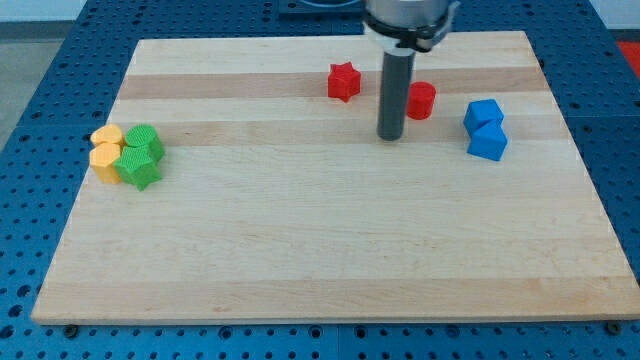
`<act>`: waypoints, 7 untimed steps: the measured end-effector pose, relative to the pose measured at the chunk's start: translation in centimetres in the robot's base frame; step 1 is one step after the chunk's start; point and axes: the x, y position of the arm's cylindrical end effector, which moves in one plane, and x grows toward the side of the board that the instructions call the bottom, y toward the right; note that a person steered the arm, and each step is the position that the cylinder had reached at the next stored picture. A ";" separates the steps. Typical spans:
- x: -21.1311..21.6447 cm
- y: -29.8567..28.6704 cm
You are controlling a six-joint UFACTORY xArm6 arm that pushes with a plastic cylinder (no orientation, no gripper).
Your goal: Move the red star into the red circle
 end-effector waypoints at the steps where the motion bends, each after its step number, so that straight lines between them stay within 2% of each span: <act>1: -0.3 2.2; 6: -5.8 7.3; 7: -7.2 5.4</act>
